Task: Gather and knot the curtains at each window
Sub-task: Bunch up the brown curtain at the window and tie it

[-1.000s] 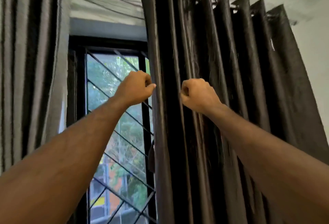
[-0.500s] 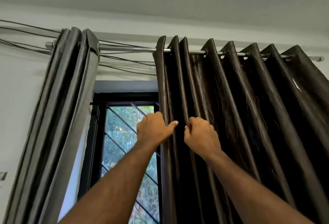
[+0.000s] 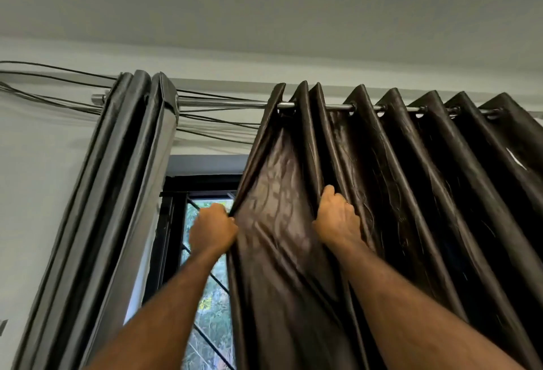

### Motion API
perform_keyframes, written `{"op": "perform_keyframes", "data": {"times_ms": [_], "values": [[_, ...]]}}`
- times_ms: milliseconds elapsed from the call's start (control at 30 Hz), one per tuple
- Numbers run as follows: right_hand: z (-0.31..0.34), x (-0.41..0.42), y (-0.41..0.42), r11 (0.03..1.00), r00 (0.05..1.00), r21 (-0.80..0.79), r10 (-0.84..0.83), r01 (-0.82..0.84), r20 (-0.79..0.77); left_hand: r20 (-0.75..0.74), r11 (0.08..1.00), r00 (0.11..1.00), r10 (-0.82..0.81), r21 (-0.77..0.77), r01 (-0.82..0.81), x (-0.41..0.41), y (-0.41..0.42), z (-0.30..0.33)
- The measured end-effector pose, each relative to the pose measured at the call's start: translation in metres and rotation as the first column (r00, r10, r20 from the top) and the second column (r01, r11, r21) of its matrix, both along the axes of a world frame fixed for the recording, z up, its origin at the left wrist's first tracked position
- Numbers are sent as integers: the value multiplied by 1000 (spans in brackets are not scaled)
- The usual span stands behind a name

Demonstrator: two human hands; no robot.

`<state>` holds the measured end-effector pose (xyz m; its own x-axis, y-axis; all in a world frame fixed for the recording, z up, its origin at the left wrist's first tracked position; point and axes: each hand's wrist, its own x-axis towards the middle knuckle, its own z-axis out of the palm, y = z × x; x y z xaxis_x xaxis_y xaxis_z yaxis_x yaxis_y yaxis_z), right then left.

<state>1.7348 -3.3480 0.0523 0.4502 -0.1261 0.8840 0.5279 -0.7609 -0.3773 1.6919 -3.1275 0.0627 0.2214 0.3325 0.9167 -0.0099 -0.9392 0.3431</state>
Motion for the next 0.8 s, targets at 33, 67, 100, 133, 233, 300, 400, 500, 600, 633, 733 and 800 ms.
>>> {"op": "perform_keyframes", "data": {"times_ms": [33,67,100,133,233,300,400,500,600,633,733,800], "values": [[3,1,5,1000,1000,8,8,-8,-14,24,1000,1000,11,-17,-11,-4,22,3],[5,0,10,999,999,15,35,-34,-29,41,1000,999,10,-27,-8,-9,42,7],[9,-2,16,997,997,28,74,-73,-38,54,1000,999,-2,-31,4,-13,59,12],[12,-5,24,991,991,48,124,-122,-51,62,999,998,-13,-38,16,-17,75,16],[17,-12,44,942,953,174,300,-288,-47,114,998,993,-42,-32,46,-20,95,21],[16,-17,50,899,923,250,383,-361,-45,118,992,985,-124,18,123,-14,87,16],[17,-15,53,885,931,313,364,-345,-4,103,972,968,-227,90,218,-5,67,6],[29,-9,44,908,962,324,271,-265,27,101,954,956,-276,147,260,-3,49,10],[44,0,30,909,957,304,287,-283,33,93,935,941,-327,175,307,-8,31,21],[46,3,28,914,957,289,286,-286,44,92,930,937,-337,185,317,-7,26,26],[45,-4,48,973,987,174,135,-149,88,95,925,932,-349,196,326,-7,13,39],[45,-20,78,985,970,-4,172,-174,170,148,926,920,-364,162,341,-7,8,46]]}}
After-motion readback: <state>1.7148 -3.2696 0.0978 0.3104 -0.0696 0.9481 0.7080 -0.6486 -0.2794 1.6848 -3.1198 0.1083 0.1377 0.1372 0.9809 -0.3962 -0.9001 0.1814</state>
